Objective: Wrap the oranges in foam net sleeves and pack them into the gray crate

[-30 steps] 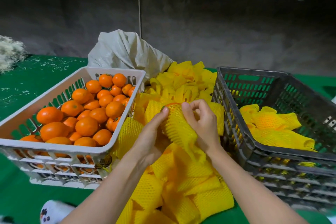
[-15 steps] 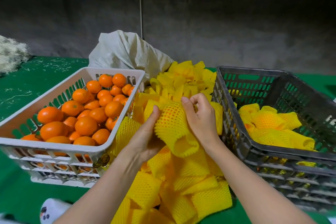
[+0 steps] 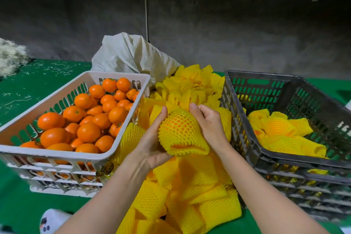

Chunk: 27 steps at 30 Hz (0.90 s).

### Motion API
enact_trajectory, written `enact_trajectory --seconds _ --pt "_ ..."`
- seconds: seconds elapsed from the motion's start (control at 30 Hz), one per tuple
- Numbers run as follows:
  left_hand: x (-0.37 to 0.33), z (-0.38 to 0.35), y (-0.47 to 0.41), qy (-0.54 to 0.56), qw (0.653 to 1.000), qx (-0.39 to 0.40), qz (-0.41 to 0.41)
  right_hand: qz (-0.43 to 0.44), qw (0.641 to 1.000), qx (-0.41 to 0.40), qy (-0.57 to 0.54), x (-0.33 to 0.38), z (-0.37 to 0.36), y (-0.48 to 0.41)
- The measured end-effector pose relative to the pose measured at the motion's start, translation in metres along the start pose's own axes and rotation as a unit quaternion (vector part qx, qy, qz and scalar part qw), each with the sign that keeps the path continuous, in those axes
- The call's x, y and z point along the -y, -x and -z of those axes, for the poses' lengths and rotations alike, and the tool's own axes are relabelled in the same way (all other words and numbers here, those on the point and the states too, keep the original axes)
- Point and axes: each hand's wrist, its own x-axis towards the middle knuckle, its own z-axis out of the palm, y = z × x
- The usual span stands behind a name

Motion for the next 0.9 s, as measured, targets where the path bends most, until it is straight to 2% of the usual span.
enact_trajectory --seconds 0.07,0.17,0.27,0.4,0.5,0.63,0.77,0.83,0.9 --pt "-0.002 0.000 -0.002 -0.048 0.999 -0.022 -0.010 -0.022 1.000 0.004 -0.005 -0.001 0.000 0.000" --pt "-0.005 0.002 -0.003 -0.106 0.993 -0.043 -0.030 -0.088 0.994 0.069 -0.014 -0.001 0.001 0.001" --pt "-0.006 0.004 -0.003 -0.173 0.981 -0.073 -0.045 -0.156 0.982 0.089 -0.057 0.004 0.005 0.001" --pt "-0.003 0.005 -0.005 -0.206 0.972 -0.097 -0.057 -0.014 0.998 0.010 0.065 0.010 -0.004 0.005" --pt "-0.003 0.008 -0.006 -0.213 0.970 -0.095 -0.066 0.005 0.996 -0.024 0.091 0.010 -0.004 0.004" --pt "-0.004 0.008 -0.006 -0.211 0.974 -0.067 -0.055 -0.075 0.997 0.028 0.019 0.012 -0.003 -0.001" --pt "-0.001 0.005 -0.007 -0.174 0.982 -0.051 -0.042 -0.135 0.988 0.075 -0.004 0.009 -0.003 0.000" --pt "-0.002 0.003 -0.008 -0.168 0.982 -0.076 -0.035 -0.169 0.982 0.077 -0.018 0.009 0.000 0.001" --pt "-0.004 0.003 -0.010 -0.186 0.972 -0.137 -0.035 -0.232 0.964 0.112 -0.069 0.008 0.002 0.006"
